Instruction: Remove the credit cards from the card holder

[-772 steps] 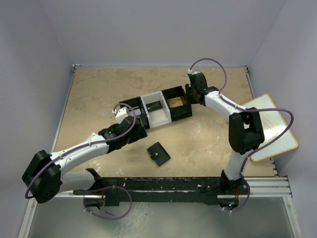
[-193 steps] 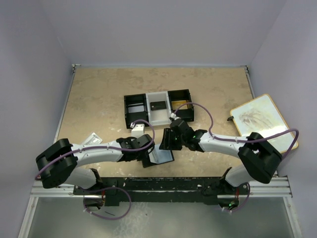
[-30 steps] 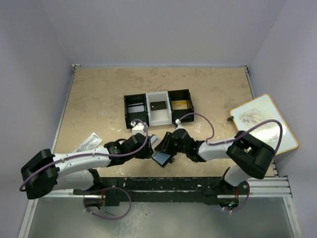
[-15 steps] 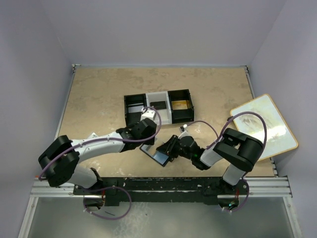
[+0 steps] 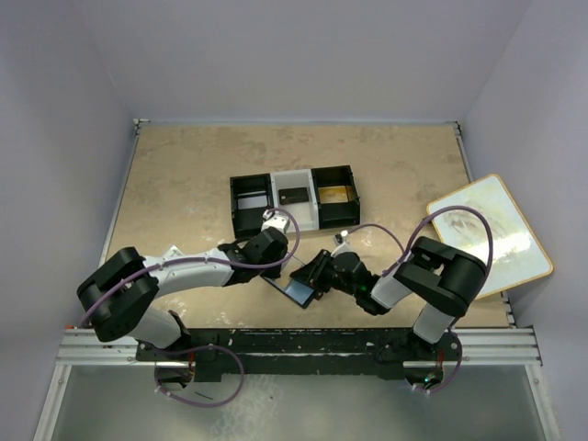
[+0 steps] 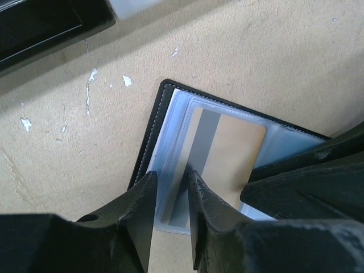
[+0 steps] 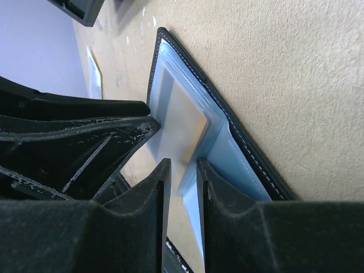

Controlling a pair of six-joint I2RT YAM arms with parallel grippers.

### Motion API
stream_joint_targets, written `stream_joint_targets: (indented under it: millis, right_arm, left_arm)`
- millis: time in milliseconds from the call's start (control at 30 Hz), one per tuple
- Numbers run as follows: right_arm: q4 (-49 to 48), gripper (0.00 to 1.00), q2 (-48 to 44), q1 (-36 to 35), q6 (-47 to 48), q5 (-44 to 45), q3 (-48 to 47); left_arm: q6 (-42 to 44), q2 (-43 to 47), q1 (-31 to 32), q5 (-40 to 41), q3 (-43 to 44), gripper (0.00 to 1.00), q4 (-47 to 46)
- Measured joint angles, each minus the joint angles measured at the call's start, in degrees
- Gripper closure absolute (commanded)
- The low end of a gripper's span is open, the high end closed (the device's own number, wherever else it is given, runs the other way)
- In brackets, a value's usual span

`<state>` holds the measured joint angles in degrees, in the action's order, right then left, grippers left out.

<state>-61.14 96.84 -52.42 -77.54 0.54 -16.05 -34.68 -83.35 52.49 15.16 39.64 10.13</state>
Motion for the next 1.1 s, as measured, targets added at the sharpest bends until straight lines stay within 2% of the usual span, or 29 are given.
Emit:
stream_joint_targets:
  millis: [67,233,333,633,767,933,1100]
  right_arm:
    - [-0.6,0.75,0.4,0.0,-0.1,-0.1,-0.1]
    - [-0.5,0.95,0.9,0.0,0.4,-0.2,-0.2]
    - [-0.4,1.00,0.8,0.0,0.8,-0.2,-0.3]
    - [6.6,1.00,-5.5,0.7,2.9,0.2,-0.8]
    - [9.7,0.82,-6.5,1.6,4.2,0.2,-0.8]
    - [18.7,0.67,-9.1,1.9,7.6,0.4,-4.0]
    - [27.6,0.63,-13.3,1.9,12.3,2.7,-9.5]
  left_arm:
    - [0.0,0.0,-0.1,-0.4,-0.2,0.78,-0.6]
    - [-0.3,0.3,-0.3,-0.7,-1.2,0.80,-2.4]
    - [-0.7,0.8,-0.3,-0.6,-1.9,0.80,-3.0]
    - [-1.7,2.2,-0.3,-1.0,-3.0,0.82,-3.0]
    - [-2.1,3.1,0.2,-2.5,-3.5,0.81,-2.7]
    - [-4.3,5.2,2.9,-3.1,-5.0,0.81,-1.5]
    - [-6.7,7.6,3.8,-2.9,-6.8,0.80,-0.8]
